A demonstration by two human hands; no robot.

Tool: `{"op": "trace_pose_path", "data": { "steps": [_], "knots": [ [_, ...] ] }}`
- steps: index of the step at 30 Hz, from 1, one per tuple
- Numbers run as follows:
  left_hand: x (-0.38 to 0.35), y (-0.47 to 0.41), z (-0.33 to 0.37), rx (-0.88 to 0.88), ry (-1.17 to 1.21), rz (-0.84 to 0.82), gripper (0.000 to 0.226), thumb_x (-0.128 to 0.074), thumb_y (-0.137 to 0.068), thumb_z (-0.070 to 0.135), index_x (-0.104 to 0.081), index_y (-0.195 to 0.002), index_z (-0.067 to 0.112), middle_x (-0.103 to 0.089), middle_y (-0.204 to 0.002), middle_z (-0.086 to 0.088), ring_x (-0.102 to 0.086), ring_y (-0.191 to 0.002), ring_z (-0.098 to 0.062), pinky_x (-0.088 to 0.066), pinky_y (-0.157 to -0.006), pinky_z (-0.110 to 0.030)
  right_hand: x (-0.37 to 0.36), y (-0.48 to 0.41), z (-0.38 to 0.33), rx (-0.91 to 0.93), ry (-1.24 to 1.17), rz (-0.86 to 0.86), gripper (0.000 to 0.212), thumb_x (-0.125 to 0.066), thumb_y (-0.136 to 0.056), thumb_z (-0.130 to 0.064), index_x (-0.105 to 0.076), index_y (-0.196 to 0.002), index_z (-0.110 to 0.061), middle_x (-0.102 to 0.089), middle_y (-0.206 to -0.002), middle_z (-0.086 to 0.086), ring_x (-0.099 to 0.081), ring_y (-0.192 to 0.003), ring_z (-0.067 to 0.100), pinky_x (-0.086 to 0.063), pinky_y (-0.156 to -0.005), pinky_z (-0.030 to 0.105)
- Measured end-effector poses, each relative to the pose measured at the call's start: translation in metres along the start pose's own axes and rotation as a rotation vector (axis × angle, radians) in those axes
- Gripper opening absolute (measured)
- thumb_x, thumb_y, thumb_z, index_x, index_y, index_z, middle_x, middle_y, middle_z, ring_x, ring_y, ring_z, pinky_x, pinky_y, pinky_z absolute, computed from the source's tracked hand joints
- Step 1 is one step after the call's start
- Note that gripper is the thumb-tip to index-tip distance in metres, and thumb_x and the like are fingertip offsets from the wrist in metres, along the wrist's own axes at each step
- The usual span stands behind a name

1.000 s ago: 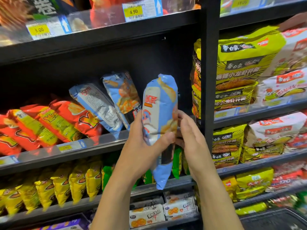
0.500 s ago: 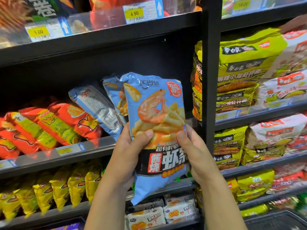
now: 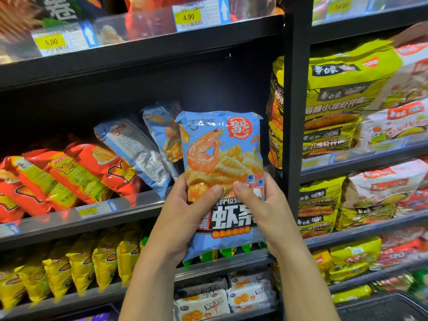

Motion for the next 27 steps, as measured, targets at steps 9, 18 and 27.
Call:
{"op": "trace_pose_path", "data": {
  "steps": [9, 18, 27],
  "knots": [
    [0.005, -0.006, -0.002, -0.153, -0.070, 0.263, 0.043, -0.083, -0.089, 0.017, -0.064, -0.126, 0.024, -0.078, -0.117, -0.002, -0.077, -0.107, -0.026, -0.061, -0.094, -0.055, 0.006, 0.002, -0.001, 0.074, 0.490, 0.242, 0.062, -0.070, -0.079, -0.070, -0.050, -0.133, -0.046, -0.055, -0.128, -0.024, -0.057, -0.114, -0.003, -0.053, -0.089, 0.026],
    [-0.010, -0.006, 0.015, -0.302, -0.138, 0.192, 0.048, -0.067, -0.096, 0.046, -0.057, -0.140, 0.029, -0.072, -0.129, 0.017, -0.066, -0.123, -0.003, -0.053, -0.099, -0.024, -0.011, 0.002, -0.008, 0.125, 0.524, -0.025, 0.077, -0.064, -0.081, -0.074, -0.035, -0.150, -0.055, -0.043, -0.141, -0.036, -0.038, -0.141, -0.007, -0.044, -0.104, 0.023],
    [-0.016, -0.014, 0.025, -0.279, -0.148, 0.051, 0.040, -0.053, -0.097, 0.041, -0.065, -0.133, 0.029, -0.072, -0.125, 0.023, -0.065, -0.120, 0.005, -0.050, -0.090, -0.010, -0.007, -0.022, -0.013, 0.166, 0.415, 0.155, 0.098, -0.088, -0.062, -0.071, -0.038, -0.144, -0.052, -0.060, -0.136, -0.015, -0.061, -0.127, 0.007, -0.057, -0.101, 0.042]
  ]
}}
Point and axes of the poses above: each hand's wrist, its own y-axis away from the middle knuckle, its own x-axis out of the back of the hand, z = x × y, the point moved 3 cm from there along -y, towards the middle knuckle
